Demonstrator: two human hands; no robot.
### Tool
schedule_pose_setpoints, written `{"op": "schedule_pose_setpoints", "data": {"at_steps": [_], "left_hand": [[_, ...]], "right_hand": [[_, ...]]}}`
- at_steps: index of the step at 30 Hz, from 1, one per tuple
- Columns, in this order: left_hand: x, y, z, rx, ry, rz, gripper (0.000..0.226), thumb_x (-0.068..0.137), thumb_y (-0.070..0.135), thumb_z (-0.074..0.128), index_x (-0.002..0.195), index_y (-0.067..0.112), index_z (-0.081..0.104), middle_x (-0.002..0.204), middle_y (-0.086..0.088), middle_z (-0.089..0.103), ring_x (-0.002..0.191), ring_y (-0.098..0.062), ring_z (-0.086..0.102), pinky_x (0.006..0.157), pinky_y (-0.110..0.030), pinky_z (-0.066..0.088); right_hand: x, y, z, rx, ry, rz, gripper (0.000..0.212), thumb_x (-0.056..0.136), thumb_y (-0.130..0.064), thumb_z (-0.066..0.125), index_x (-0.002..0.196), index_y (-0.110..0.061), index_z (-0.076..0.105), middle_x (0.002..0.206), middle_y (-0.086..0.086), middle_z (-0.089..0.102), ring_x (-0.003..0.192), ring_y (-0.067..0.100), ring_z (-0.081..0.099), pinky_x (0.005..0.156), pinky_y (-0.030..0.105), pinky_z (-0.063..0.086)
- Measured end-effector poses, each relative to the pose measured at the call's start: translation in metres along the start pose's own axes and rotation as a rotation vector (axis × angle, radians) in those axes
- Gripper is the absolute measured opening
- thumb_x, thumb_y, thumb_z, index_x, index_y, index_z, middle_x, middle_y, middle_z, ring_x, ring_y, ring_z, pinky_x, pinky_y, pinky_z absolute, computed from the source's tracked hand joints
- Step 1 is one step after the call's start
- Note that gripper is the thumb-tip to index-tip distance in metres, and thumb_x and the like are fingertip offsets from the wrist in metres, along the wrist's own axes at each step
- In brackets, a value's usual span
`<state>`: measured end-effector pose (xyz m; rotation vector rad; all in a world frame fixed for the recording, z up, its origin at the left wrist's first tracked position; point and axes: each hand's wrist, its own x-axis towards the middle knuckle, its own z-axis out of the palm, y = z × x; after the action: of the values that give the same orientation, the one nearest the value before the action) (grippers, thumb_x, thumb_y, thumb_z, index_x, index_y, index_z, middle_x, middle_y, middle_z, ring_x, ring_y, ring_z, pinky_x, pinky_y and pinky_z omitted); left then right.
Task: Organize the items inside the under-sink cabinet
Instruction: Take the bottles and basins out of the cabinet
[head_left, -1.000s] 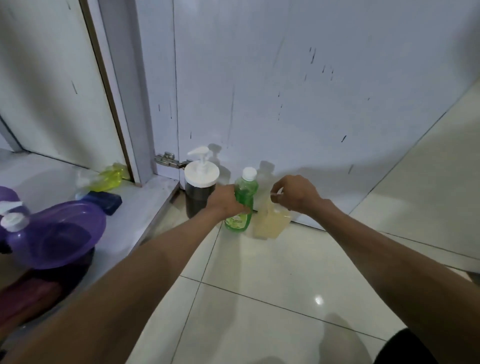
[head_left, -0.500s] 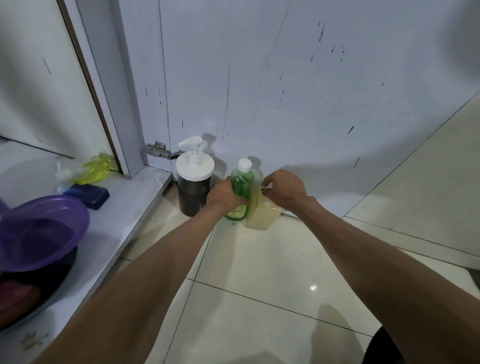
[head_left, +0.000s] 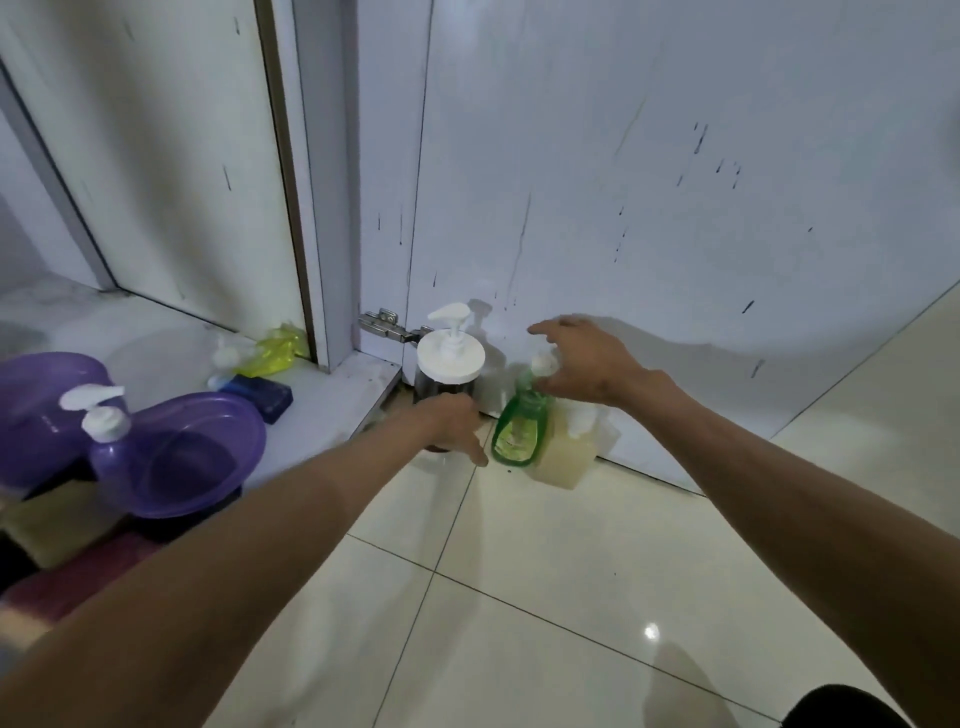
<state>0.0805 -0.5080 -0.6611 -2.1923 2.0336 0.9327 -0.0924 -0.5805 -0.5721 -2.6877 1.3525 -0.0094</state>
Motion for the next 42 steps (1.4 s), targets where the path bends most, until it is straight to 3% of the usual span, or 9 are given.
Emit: {"op": "schedule_pose_setpoints", "data": {"at_steps": [4, 8, 11, 18, 24, 30, 35, 38, 42], "left_hand": [[-0.02, -0.028, -0.022, 0.098, 0.068, -0.015, 0.05, 0.071, 0.044, 0.077, 0.107, 0.011, 0.064, 0.107, -0.002, 0.065, 0.094, -0.021, 0.06, 0.083, -0.035, 0.053], [-0.046, -0.064, -0.055, 0.213, 0.192, -0.077, 0.043, 0.075, 0.041, 0.075, 0.105, 0.016, 0.059, 0.108, -0.002, 0.063, 0.092, -0.02, 0.057, 0.076, -0.032, 0.047], [-0.063, -0.1, -0.078, 0.198, 0.293, -0.166, 0.047, 0.076, 0.04, 0.075, 0.109, 0.011, 0.059, 0.114, -0.007, 0.059, 0.103, -0.025, 0.057, 0.083, -0.034, 0.048], [-0.098, -0.174, -0.107, 0.089, 0.5, -0.361, 0.077, 0.073, 0.041, 0.078, 0.134, 0.01, 0.042, 0.131, -0.015, 0.044, 0.122, -0.032, 0.043, 0.094, -0.042, 0.043], [-0.115, -0.226, -0.106, -0.037, 0.5, -0.516, 0.1, 0.069, 0.04, 0.082, 0.145, 0.006, 0.027, 0.141, -0.018, 0.032, 0.13, -0.036, 0.033, 0.1, -0.047, 0.041], [-0.111, -0.261, -0.099, -0.098, 0.438, -0.535, 0.081, 0.077, 0.029, 0.077, 0.144, 0.012, 0.036, 0.143, -0.012, 0.041, 0.127, -0.031, 0.045, 0.1, -0.038, 0.041], [-0.096, -0.282, -0.092, -0.063, 0.267, -0.556, 0.067, 0.08, 0.021, 0.075, 0.141, 0.018, 0.046, 0.142, -0.007, 0.047, 0.125, -0.027, 0.049, 0.096, -0.034, 0.042], [-0.089, -0.289, -0.09, -0.02, 0.183, -0.581, 0.069, 0.082, 0.018, 0.072, 0.144, 0.025, 0.042, 0.146, -0.004, 0.042, 0.127, -0.026, 0.047, 0.097, -0.035, 0.043], [-0.081, -0.292, -0.097, -0.012, 0.116, -0.566, 0.064, 0.084, 0.015, 0.068, 0.143, 0.026, 0.045, 0.14, -0.003, 0.049, 0.12, -0.023, 0.053, 0.082, -0.028, 0.045]], "right_hand": [[0.009, -0.041, -0.011, -0.011, 0.074, -0.126, 0.088, 0.077, -0.053, 0.071, 0.15, -0.024, 0.031, 0.151, 0.0, 0.037, 0.139, 0.022, 0.029, 0.107, 0.039, 0.035], [0.023, -0.09, -0.006, 0.02, 0.119, -0.247, 0.088, 0.08, -0.05, 0.07, 0.152, -0.02, 0.029, 0.155, 0.001, 0.032, 0.145, 0.021, 0.022, 0.109, 0.037, 0.032], [0.037, -0.125, 0.006, 0.012, 0.107, -0.339, 0.086, 0.082, -0.048, 0.07, 0.151, -0.016, 0.03, 0.157, 0.002, 0.028, 0.148, 0.021, 0.014, 0.112, 0.041, 0.031], [0.066, -0.187, 0.029, 0.015, 0.081, -0.492, 0.086, 0.085, -0.046, 0.068, 0.153, -0.016, 0.026, 0.159, 0.003, 0.026, 0.146, 0.023, 0.022, 0.111, 0.044, 0.036], [0.095, -0.227, 0.052, 0.042, 0.034, -0.572, 0.09, 0.083, -0.043, 0.072, 0.153, -0.018, 0.022, 0.157, 0.005, 0.028, 0.144, 0.026, 0.024, 0.109, 0.048, 0.037], [0.139, -0.26, 0.066, 0.092, -0.021, -0.625, 0.084, 0.082, -0.038, 0.072, 0.152, -0.025, 0.027, 0.153, 0.004, 0.037, 0.137, 0.027, 0.038, 0.105, 0.047, 0.042], [0.164, -0.291, 0.083, 0.078, -0.098, -0.659, 0.062, 0.077, -0.047, 0.072, 0.133, -0.029, 0.052, 0.125, 0.005, 0.059, 0.112, 0.027, 0.058, 0.088, 0.042, 0.053], [0.167, -0.299, 0.098, 0.067, -0.124, -0.706, 0.048, 0.084, -0.037, 0.071, 0.127, -0.021, 0.058, 0.122, 0.008, 0.059, 0.107, 0.025, 0.059, 0.087, 0.038, 0.053], [0.175, -0.301, 0.11, 0.105, -0.026, -0.731, 0.036, 0.081, -0.037, 0.075, 0.111, -0.022, 0.063, 0.112, 0.006, 0.061, 0.1, 0.026, 0.058, 0.081, 0.036, 0.05]]}}
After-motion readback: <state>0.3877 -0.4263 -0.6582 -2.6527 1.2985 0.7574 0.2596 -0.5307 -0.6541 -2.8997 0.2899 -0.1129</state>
